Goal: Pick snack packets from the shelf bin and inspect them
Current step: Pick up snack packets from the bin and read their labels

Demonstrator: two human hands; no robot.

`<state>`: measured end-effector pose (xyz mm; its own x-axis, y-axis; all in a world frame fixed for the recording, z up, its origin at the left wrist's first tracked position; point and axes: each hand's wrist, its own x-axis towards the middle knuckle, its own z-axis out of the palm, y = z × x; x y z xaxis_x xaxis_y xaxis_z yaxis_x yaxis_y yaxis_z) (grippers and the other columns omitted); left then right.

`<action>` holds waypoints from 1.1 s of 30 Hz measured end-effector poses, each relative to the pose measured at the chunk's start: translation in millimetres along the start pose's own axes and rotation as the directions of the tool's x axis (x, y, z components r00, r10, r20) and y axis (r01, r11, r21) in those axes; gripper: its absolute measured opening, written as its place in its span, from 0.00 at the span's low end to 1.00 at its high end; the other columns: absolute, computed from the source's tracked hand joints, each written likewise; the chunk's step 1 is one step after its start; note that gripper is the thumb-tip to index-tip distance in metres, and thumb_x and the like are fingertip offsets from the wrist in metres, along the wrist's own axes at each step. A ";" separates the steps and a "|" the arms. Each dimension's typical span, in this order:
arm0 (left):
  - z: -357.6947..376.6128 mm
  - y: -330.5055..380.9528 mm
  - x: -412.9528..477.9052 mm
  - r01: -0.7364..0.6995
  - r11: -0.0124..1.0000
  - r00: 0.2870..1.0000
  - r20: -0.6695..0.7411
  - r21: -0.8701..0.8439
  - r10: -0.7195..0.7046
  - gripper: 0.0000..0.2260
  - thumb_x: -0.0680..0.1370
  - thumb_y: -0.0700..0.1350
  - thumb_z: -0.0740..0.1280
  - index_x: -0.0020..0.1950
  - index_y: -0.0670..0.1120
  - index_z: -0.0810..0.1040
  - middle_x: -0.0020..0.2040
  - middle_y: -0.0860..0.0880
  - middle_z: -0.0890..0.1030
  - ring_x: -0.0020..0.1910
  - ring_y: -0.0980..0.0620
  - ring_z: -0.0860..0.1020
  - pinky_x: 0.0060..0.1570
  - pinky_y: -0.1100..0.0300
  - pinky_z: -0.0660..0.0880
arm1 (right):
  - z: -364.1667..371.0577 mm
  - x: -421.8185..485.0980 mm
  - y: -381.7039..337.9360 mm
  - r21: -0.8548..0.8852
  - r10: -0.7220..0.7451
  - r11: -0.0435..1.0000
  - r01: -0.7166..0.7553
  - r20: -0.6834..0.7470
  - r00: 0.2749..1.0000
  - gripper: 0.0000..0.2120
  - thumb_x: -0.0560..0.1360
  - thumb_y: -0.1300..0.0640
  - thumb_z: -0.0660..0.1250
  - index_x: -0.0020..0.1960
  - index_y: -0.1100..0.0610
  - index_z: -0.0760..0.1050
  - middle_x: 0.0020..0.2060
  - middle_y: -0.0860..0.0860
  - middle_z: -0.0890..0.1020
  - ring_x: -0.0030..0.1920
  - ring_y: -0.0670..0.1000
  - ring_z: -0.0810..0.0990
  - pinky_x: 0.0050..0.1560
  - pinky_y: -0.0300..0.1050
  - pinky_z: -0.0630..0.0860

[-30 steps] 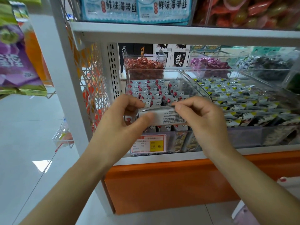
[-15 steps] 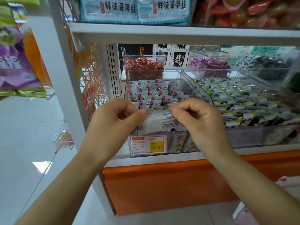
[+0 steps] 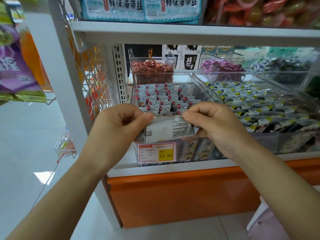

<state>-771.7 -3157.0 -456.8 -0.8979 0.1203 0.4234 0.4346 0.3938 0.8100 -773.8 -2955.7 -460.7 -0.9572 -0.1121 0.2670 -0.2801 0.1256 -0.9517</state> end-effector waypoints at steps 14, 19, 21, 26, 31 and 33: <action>-3.7 -3.1 2.3 0.021 0.987 0.999 0.044 -0.160 -0.014 0.12 0.64 0.52 0.70 0.46 0.51 0.77 0.41 0.50 0.83 0.38 0.54 0.82 0.33 0.68 0.76 | -7.0 9.2 -7.4 -0.106 -0.048 0.992 0.064 0.147 0.988 0.07 0.74 0.65 0.65 0.40 0.56 0.78 0.26 0.41 0.80 0.27 0.37 0.77 0.27 0.30 0.73; -1.0 -1.6 1.3 0.001 0.991 1.000 0.008 -0.131 0.001 0.12 0.66 0.51 0.69 0.47 0.50 0.77 0.44 0.49 0.82 0.40 0.55 0.81 0.37 0.67 0.78 | -5.6 12.9 -5.1 -0.206 -0.154 0.963 0.172 0.101 0.983 0.08 0.75 0.62 0.66 0.40 0.52 0.79 0.27 0.39 0.80 0.28 0.35 0.76 0.31 0.26 0.70; 1.7 -5.4 2.0 0.005 0.996 0.998 -0.061 -0.091 -0.011 0.09 0.69 0.50 0.70 0.48 0.50 0.78 0.43 0.52 0.82 0.40 0.57 0.81 0.38 0.68 0.78 | -0.5 12.7 1.0 -0.121 -0.162 0.979 0.166 0.043 0.986 0.06 0.75 0.61 0.65 0.41 0.53 0.80 0.31 0.41 0.82 0.33 0.38 0.80 0.33 0.30 0.75; 3.0 -10.3 5.7 0.008 0.995 0.963 -0.266 -0.098 -0.033 0.04 0.76 0.45 0.67 0.48 0.48 0.80 0.40 0.55 0.83 0.38 0.60 0.82 0.37 0.71 0.77 | 16.0 5.1 14.9 0.030 -0.173 0.985 0.173 0.026 0.984 0.18 0.68 0.55 0.72 0.57 0.49 0.77 0.50 0.45 0.83 0.51 0.44 0.82 0.49 0.36 0.78; 6.9 -6.5 9.0 -0.046 0.992 0.980 -0.200 -0.116 0.022 0.09 0.80 0.46 0.60 0.46 0.56 0.79 0.36 0.61 0.82 0.36 0.62 0.81 0.32 0.72 0.74 | 21.8 11.6 13.5 -0.025 -0.206 0.979 0.204 -0.137 0.969 0.18 0.72 0.65 0.69 0.58 0.48 0.76 0.48 0.45 0.83 0.45 0.46 0.84 0.46 0.40 0.81; 3.0 -9.7 13.6 -0.083 0.997 0.978 -0.192 0.003 0.082 0.08 0.80 0.49 0.60 0.54 0.56 0.78 0.41 0.63 0.82 0.40 0.66 0.78 0.36 0.75 0.72 | 16.0 20.1 8.1 -0.029 -0.176 0.984 0.173 -0.229 0.958 0.14 0.73 0.63 0.68 0.55 0.51 0.77 0.46 0.48 0.83 0.41 0.48 0.84 0.43 0.41 0.82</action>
<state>-788.3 -3156.5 -460.1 -0.8291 -0.0244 0.5586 0.5079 0.3851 0.7706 -794.2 -2972.7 -465.5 -0.8841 0.0960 0.4574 -0.4439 0.1331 -0.8861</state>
